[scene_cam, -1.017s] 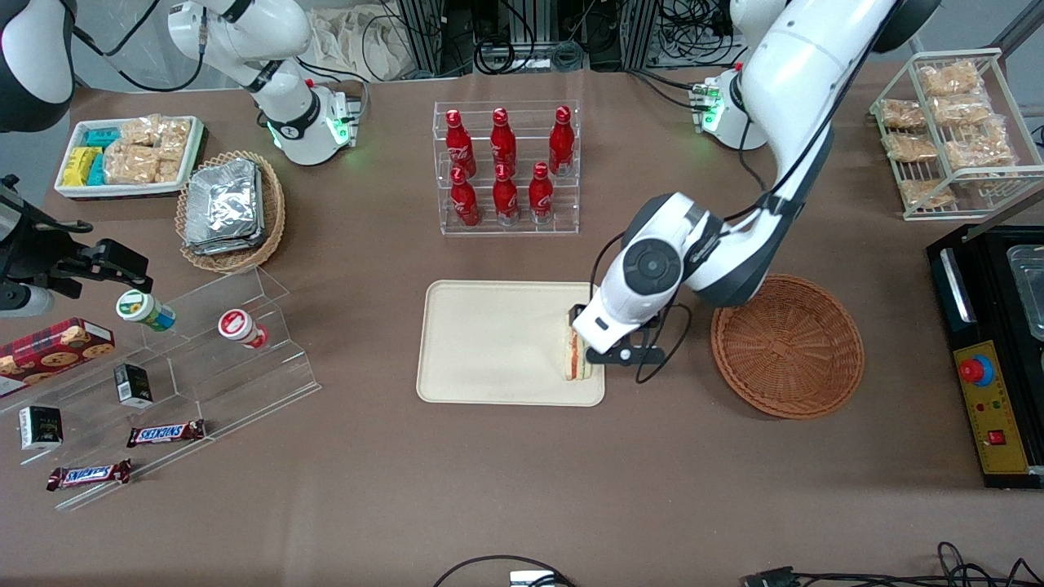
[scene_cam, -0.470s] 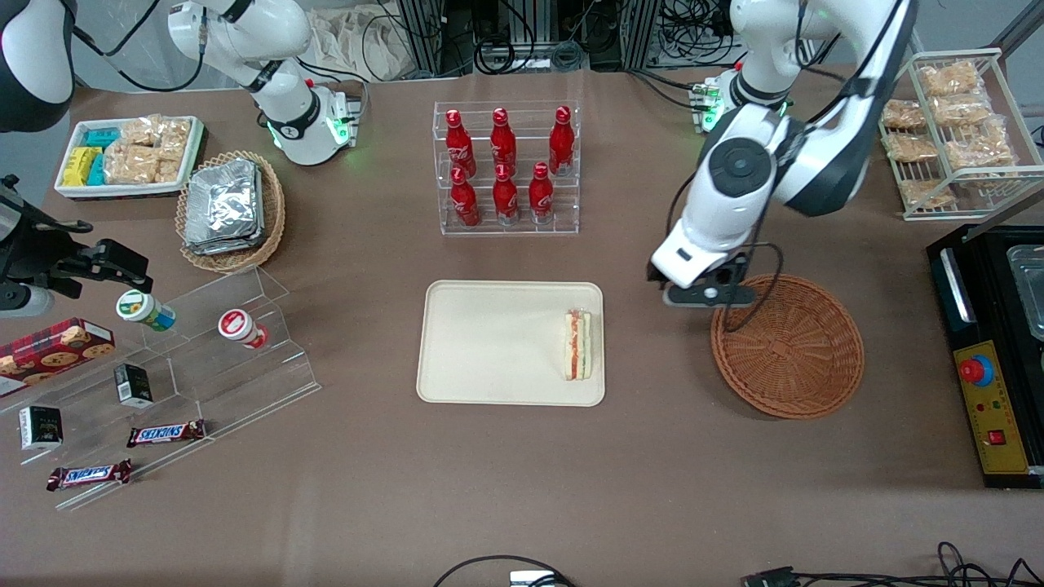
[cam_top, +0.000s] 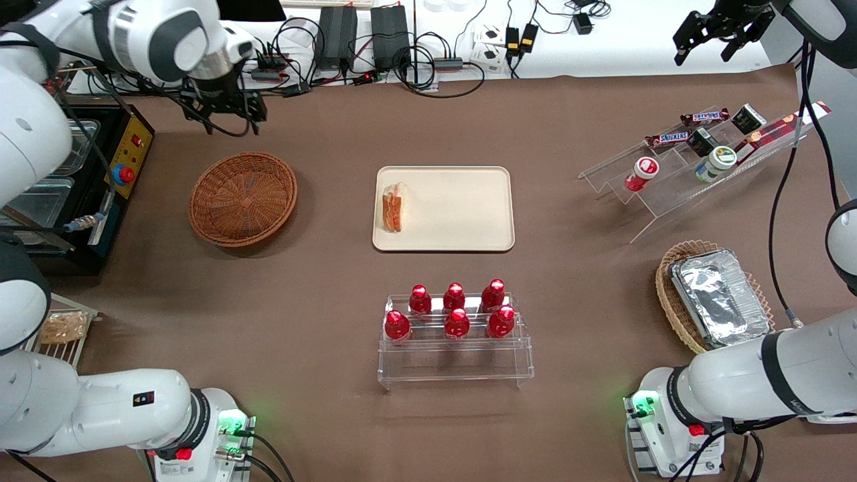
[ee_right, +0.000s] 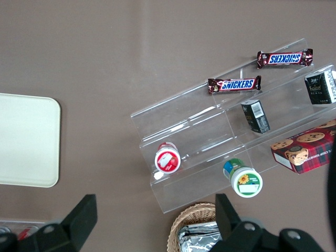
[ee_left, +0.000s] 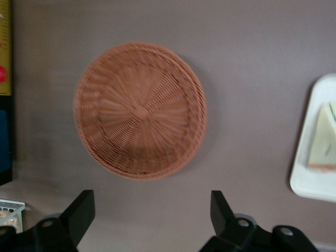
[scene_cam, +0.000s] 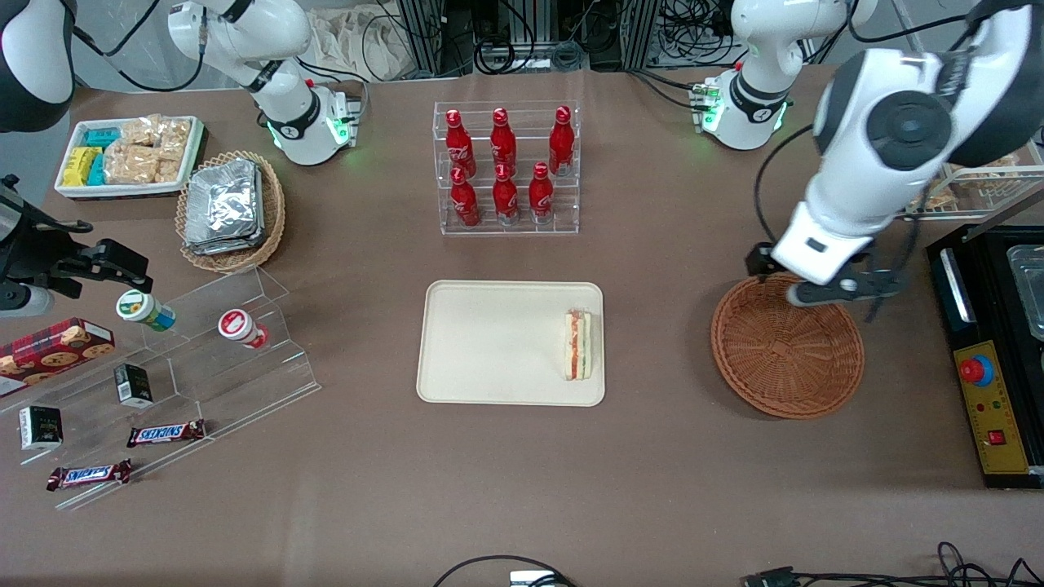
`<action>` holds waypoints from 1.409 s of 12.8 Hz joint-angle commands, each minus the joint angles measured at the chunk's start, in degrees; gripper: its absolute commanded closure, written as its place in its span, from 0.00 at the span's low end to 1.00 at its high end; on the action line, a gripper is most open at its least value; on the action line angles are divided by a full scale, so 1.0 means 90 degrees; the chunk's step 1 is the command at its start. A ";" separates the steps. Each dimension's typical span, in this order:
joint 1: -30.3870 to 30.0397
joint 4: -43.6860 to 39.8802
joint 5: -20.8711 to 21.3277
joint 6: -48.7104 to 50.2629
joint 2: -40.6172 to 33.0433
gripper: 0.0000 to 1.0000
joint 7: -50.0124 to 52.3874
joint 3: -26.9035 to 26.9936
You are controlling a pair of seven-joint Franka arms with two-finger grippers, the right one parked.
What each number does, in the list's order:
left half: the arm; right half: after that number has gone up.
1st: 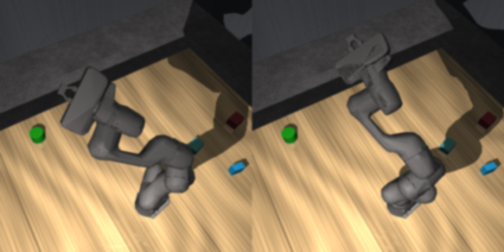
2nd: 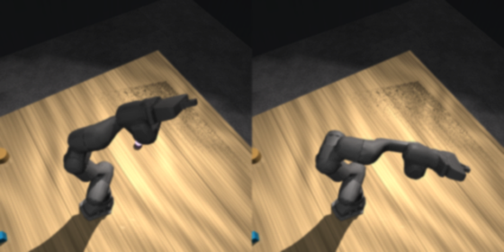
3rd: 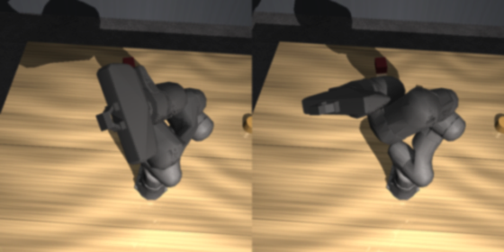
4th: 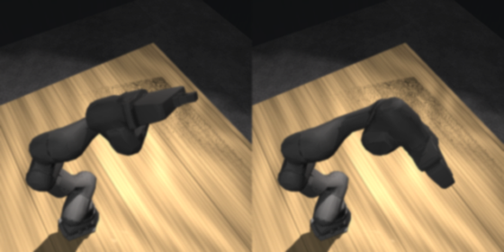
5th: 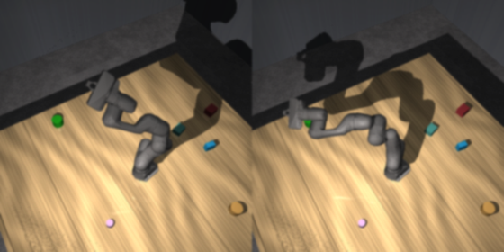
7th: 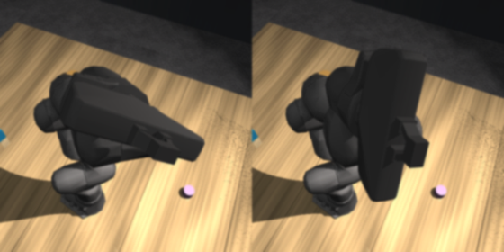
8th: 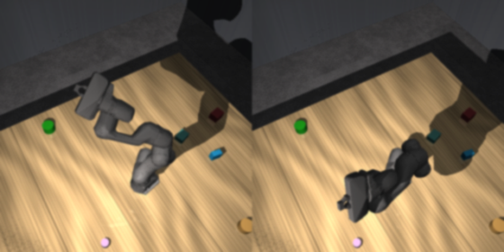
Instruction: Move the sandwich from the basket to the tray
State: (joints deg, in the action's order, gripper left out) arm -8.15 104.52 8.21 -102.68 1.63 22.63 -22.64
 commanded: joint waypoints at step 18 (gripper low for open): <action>0.0085 -0.0880 -0.0494 0.0959 -0.0133 0.00 -0.2601 0.1725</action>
State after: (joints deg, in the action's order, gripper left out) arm -7.71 100.47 1.88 -96.64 -1.13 1.76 -7.20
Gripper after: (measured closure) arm 0.000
